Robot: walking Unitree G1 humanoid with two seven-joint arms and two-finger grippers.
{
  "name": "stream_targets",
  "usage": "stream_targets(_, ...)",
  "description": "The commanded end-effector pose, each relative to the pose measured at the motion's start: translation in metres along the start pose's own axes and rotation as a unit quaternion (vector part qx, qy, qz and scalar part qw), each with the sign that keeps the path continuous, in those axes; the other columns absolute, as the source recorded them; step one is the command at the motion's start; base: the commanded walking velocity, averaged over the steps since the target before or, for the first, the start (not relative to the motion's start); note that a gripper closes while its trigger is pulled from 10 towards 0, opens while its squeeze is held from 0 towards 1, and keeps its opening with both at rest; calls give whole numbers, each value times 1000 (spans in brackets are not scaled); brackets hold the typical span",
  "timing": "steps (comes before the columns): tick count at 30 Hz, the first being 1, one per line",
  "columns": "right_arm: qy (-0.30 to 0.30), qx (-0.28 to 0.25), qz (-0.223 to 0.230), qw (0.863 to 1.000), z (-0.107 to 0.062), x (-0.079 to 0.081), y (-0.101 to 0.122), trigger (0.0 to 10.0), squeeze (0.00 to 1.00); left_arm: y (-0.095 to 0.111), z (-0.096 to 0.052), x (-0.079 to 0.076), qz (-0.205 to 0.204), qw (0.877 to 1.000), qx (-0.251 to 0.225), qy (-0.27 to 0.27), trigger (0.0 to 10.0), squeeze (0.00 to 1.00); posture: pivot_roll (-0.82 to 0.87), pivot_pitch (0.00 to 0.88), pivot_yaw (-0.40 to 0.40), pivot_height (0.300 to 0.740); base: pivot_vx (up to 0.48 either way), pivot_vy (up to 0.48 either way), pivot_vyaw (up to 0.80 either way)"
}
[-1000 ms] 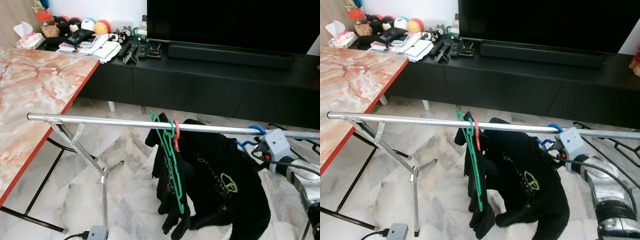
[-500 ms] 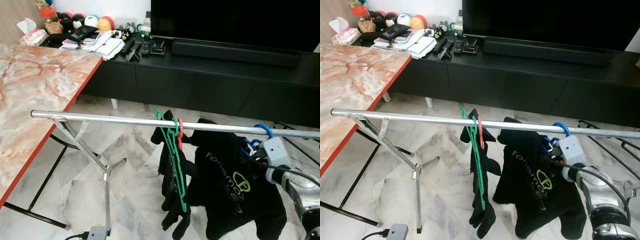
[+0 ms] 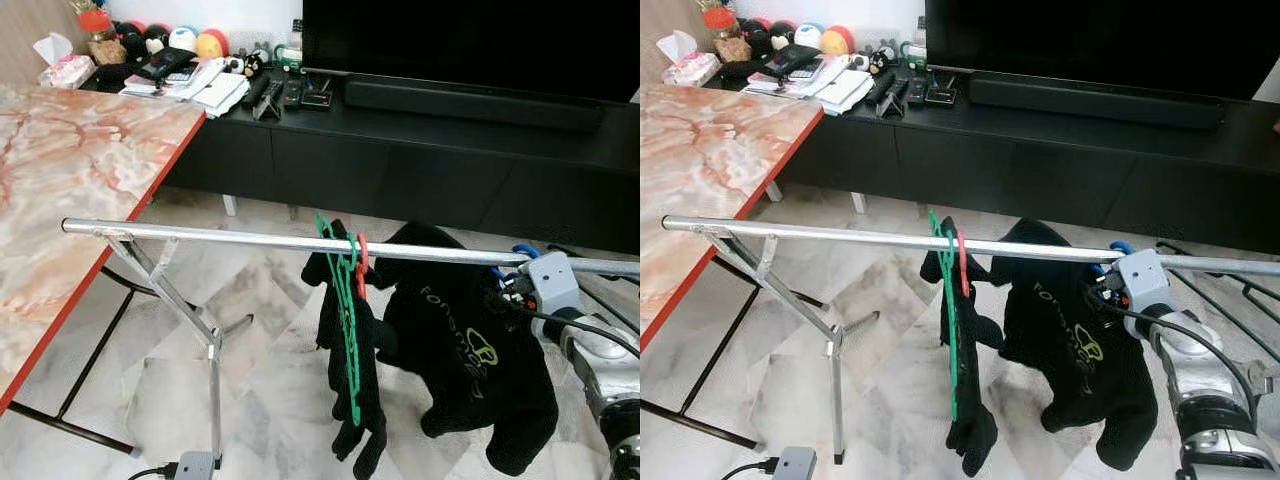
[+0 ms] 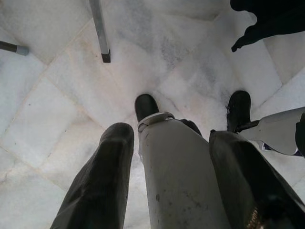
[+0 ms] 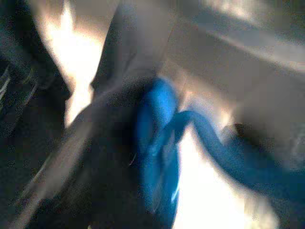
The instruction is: Hang hanger
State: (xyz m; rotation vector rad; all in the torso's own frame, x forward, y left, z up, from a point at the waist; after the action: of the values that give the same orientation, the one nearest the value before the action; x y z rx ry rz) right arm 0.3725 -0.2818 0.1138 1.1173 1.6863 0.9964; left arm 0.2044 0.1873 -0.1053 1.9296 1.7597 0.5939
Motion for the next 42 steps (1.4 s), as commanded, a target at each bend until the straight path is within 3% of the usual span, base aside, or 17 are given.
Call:
stream_targets(1,-12,42,3,999,-1,-2,-14,0,0,-12,-2,0,-2,1000,18,-3,10000,0,-72,190,-18,740,0,0,0)
stream_targets(6,-31,71,10,997,-4,-9,-24,0,0,-12,-2,0,-3,1000,19,-5,10000,0,-73,188,-18,740,0,0,0)
stream_targets(7,-31,78,10,996,-5,-9,-26,1725,0,-12,-2,-1,-2,1000,20,-6,10000,0,-73,188,-19,740,0,0,0)
stream_targets(8,-31,80,9,996,-5,-9,-27,0,0,-12,-2,-1,-3,1000,20,-6,10000,0,-73,188,-19,740,0,0,0)
stream_targets(14,-27,81,52,995,-5,-9,-28,0,0,-12,-2,-1,-1,1000,21,-7,10000,0,-72,189,-15,740,0,0,0)
stream_targets(24,-8,87,70,994,-3,-3,-29,0,0,-12,-2,0,-2,1000,19,-6,10000,0,-72,188,-15,740,0,0,0)
stream_targets(31,19,40,84,996,0,2,-14,0,0,-11,-2,0,-1,1000,14,-2,10000,0,-74,190,-16,740,0,0,0)
stream_targets(37,66,-17,135,988,1,8,5,0,0,-11,-2,0,0,1000,13,-2,10000,0,-75,190,-18,740,0,0,0)
stream_targets(42,70,-13,136,988,1,16,-3,0,0,-12,-2,0,1,1000,15,-6,10000,0,-75,193,-18,740,0,0,0)
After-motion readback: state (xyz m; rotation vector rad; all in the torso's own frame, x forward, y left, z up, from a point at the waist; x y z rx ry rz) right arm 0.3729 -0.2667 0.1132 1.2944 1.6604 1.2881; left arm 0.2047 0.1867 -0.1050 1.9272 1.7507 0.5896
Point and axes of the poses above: a point about 5 cm out from each wrist's last joint towards the gripper, its own z axis pointing out of the wrist towards the gripper, its own y axis along the axis of the wrist's last joint, x = y × z, the point moved 3 cm from there along z, pointing out of the wrist towards the gripper, and after that the axes turned 5 degrees about z, right-handed, at the moved point
